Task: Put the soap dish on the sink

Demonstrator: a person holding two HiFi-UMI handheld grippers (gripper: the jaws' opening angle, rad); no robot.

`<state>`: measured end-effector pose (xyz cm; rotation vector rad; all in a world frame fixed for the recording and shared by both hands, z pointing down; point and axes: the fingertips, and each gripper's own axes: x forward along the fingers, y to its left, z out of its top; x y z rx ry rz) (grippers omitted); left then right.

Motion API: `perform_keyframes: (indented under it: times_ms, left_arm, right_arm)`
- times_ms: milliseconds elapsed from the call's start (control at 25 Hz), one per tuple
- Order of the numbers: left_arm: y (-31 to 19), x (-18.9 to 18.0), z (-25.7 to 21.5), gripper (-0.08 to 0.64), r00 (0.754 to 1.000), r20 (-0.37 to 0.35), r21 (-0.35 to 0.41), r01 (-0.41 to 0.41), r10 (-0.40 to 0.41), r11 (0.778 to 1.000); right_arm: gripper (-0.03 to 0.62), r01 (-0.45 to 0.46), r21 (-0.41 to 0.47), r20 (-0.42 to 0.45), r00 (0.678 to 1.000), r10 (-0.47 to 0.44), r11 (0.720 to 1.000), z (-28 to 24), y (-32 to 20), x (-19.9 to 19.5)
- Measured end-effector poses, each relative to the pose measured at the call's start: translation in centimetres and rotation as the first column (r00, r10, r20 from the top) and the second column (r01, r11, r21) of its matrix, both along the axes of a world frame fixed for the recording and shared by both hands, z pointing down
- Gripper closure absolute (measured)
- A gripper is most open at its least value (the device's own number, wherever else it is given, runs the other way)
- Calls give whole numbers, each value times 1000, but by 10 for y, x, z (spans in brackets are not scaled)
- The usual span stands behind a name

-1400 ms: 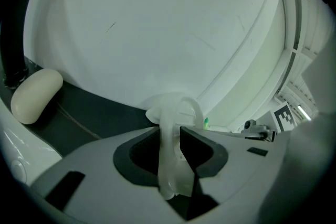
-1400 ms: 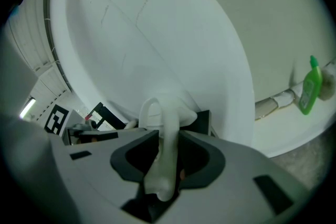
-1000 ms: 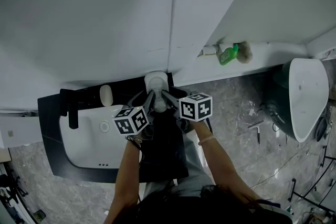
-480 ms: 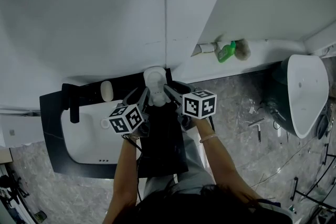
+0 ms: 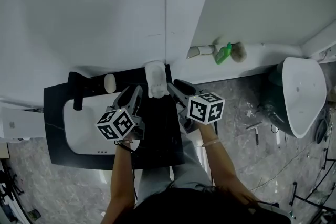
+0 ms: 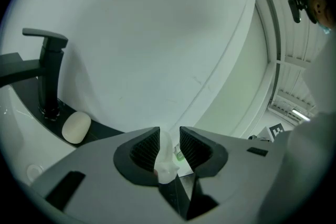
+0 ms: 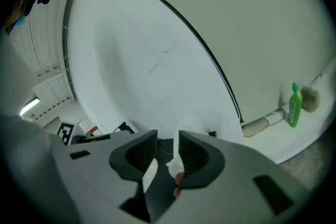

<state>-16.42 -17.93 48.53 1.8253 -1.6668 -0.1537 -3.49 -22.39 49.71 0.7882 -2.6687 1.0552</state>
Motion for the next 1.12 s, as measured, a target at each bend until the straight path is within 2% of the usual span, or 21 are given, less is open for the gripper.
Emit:
perform_keyframes:
  times_ms: [160, 320, 400, 520, 640, 760, 880, 1120]
  left_arm:
    - [24, 8, -40, 437, 1000, -28, 82, 9, -7, 997]
    - [52, 23, -79, 437, 999, -30, 149, -14, 19, 989]
    - [64, 30, -100, 437, 998, -58, 189, -26, 38, 982]
    - [84, 42, -134, 437, 987, -140, 247, -43, 80, 968]
    - [102, 53, -161, 437, 982, -139, 294, -81, 126, 952]
    - [118, 61, -179, 437, 977, -147, 320, -102, 156, 942]
    - [131, 68, -188, 479, 969, -170, 329, -116, 179, 937]
    - [155, 79, -203, 518, 961, -176, 337, -144, 213, 930]
  right_arm:
    - [466, 10, 43, 40, 999, -11, 999, -36, 24, 5]
    - [489, 21, 110, 65, 997, -28, 994, -73, 47, 10]
    - [503, 18, 150, 78, 996, -30, 988, -93, 58, 14]
    - [512, 7, 201, 113, 993, -31, 980, -123, 73, 21]
    - [517, -1, 253, 137, 990, -34, 968, -150, 88, 30]
    - [525, -9, 294, 148, 988, -36, 956, -172, 104, 38]
    - [537, -14, 321, 150, 988, -36, 947, -189, 122, 44]
    - [543, -31, 330, 175, 984, -29, 943, -211, 147, 56]
